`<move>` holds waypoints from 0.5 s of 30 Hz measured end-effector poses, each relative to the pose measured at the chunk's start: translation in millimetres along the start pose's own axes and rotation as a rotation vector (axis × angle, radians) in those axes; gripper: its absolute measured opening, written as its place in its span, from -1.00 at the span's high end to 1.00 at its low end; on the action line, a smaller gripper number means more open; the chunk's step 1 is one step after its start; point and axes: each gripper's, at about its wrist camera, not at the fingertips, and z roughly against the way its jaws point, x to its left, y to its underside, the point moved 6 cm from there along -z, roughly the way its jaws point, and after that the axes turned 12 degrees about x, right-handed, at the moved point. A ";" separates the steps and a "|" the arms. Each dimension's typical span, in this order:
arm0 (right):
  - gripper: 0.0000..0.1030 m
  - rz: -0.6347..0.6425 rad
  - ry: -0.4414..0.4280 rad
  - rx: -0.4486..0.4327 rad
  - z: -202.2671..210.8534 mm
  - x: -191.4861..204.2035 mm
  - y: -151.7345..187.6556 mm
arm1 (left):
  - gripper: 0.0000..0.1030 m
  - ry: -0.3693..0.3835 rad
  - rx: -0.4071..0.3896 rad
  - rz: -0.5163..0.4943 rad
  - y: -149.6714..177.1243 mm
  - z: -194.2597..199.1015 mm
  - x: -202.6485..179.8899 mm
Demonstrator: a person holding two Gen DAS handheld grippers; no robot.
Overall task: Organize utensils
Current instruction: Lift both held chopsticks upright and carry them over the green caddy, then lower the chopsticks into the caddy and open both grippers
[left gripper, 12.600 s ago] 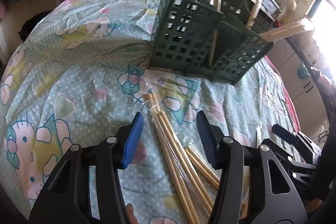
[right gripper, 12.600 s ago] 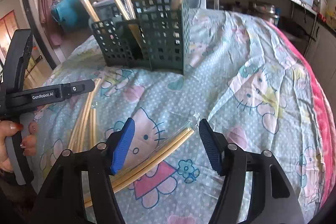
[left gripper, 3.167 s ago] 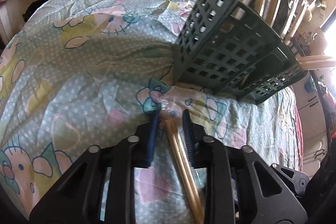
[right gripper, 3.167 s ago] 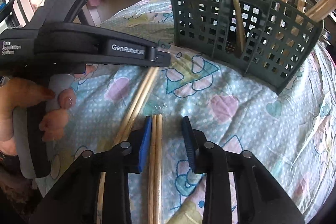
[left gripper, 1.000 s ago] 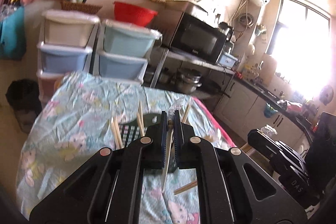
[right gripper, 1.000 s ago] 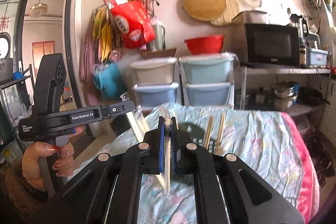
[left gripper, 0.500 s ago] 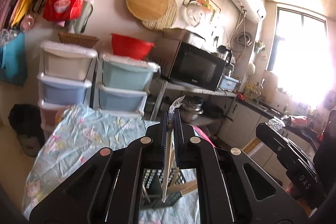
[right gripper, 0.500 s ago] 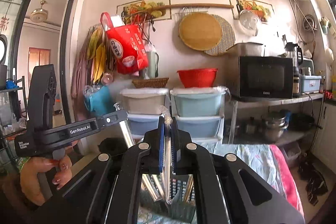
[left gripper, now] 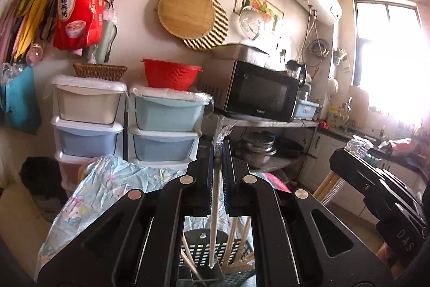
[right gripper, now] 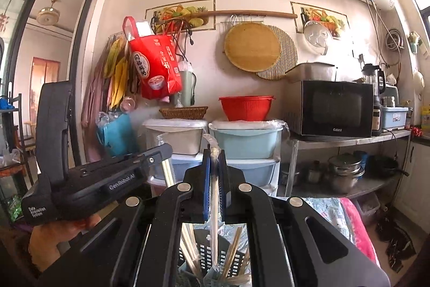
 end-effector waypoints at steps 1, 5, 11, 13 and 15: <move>0.89 -0.002 0.000 0.001 -2.8 -1.6 2.4 | 0.93 -0.005 0.005 0.001 2.3 -5.6 1.1; 0.89 -0.004 0.007 0.017 -18.8 -2.8 12.7 | 0.93 -0.005 0.034 0.010 15.3 -24.9 6.1; 0.89 -0.006 0.018 0.039 -40.0 -7.0 34.7 | 0.93 0.001 0.090 0.032 35.5 -48.3 15.3; 0.89 -0.018 0.022 0.052 -46.6 -10.1 41.6 | 0.93 0.003 0.105 0.038 42.1 -54.4 17.6; 0.89 -0.037 0.020 0.065 -52.0 -13.3 48.4 | 0.93 0.007 0.119 0.042 48.1 -58.8 19.2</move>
